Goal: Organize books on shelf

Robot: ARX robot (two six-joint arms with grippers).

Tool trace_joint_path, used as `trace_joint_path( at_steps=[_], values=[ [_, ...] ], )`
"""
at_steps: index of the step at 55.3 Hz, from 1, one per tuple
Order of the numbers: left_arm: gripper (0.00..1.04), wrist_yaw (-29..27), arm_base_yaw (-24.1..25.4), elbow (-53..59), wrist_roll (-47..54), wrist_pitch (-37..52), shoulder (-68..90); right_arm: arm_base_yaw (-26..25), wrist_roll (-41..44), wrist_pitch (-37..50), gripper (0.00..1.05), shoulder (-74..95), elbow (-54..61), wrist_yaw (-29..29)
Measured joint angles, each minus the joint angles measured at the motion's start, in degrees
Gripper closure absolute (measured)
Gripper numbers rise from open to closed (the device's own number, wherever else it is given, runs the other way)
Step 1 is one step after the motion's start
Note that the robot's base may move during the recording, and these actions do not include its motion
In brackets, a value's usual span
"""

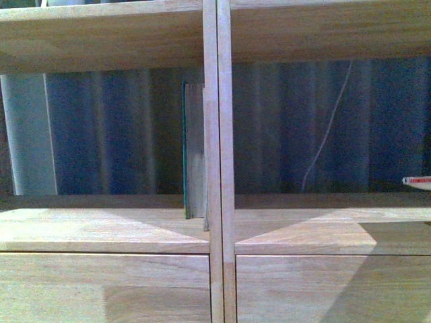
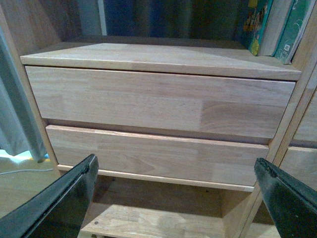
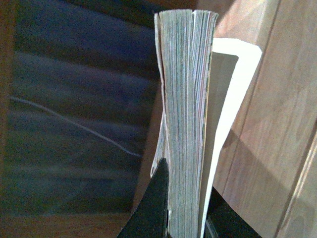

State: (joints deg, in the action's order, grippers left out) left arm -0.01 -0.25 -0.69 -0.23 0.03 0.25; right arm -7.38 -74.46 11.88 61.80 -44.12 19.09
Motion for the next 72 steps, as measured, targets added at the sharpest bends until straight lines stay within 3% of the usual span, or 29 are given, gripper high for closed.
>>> trace_joint_path(
  at_steps=[11, 30, 39, 46, 52, 72],
  values=[
    [0.07, 0.0, 0.0, 0.0, 0.0, 0.0, 0.0, 4.2, 5.3, 0.5, 0.97, -9.7, 0.3, 1.4],
    [0.07, 0.0, 0.0, 0.0, 0.0, 0.0, 0.0, 23.3, 17.0, 6.3, 0.97, -18.3, 0.5, 12.8],
    [0.07, 0.0, 0.0, 0.0, 0.0, 0.0, 0.0, 29.1, 21.4, 8.6, 0.97, -19.4, 0.8, 15.7],
    [0.07, 24.8, 8.3, -4.4, -3.5, -10.0, 8.7, 29.8, 23.1, 9.0, 0.97, -19.5, 0.8, 16.1],
    [0.07, 36.8, 10.1, -6.6, -5.9, -8.7, 15.0, 29.9, 23.3, 9.7, 0.97, -19.3, 1.2, 15.8],
    [0.07, 41.9, 10.6, -24.5, -18.6, 11.7, 40.2, 30.5, 24.2, 13.3, 0.97, -15.1, 1.7, 13.9]
  ],
)
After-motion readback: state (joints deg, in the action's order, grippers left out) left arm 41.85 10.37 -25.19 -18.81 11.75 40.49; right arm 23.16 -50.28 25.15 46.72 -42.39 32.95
